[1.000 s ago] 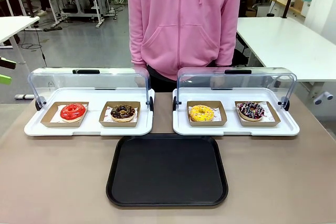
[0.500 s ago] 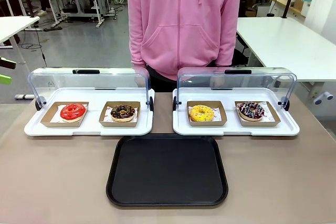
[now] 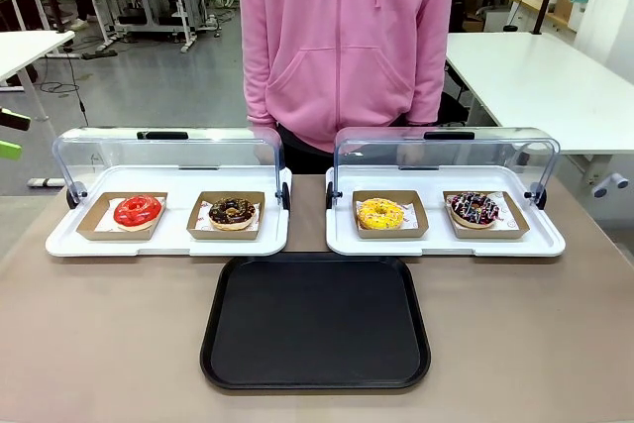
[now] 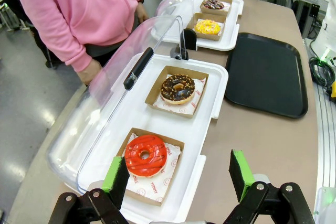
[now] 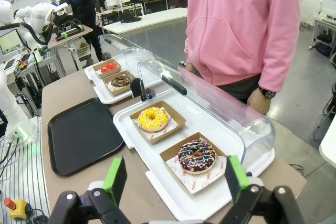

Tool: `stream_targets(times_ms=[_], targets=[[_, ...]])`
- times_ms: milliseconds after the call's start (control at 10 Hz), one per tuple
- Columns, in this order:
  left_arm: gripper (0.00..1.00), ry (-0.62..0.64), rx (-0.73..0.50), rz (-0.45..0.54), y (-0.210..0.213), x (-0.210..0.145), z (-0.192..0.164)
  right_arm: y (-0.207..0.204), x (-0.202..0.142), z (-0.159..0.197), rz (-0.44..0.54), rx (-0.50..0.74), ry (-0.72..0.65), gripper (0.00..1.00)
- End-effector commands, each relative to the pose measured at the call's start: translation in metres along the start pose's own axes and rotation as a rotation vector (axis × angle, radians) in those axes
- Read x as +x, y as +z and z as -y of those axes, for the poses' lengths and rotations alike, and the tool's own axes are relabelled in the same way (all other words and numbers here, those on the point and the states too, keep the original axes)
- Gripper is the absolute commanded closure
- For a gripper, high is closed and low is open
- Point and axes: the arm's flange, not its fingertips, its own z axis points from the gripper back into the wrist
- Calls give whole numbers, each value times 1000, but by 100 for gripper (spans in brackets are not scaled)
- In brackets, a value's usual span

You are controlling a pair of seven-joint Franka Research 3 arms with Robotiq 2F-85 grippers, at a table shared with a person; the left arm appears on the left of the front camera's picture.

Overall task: Move the fourth donut from the left to the tray.
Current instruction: Pick up the Paper togo box containing the Donut indicated by the person and place it on the Handle tray.

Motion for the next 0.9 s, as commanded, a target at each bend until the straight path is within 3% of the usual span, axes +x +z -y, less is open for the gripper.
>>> stream_targets(times_ms=[0, 800], targets=[[0, 7, -5, -9, 2, 3, 0, 0, 3, -1, 6, 1, -4, 0], [0, 7, -5, -9, 2, 3, 0, 0, 3, -1, 6, 1, -4, 0]])
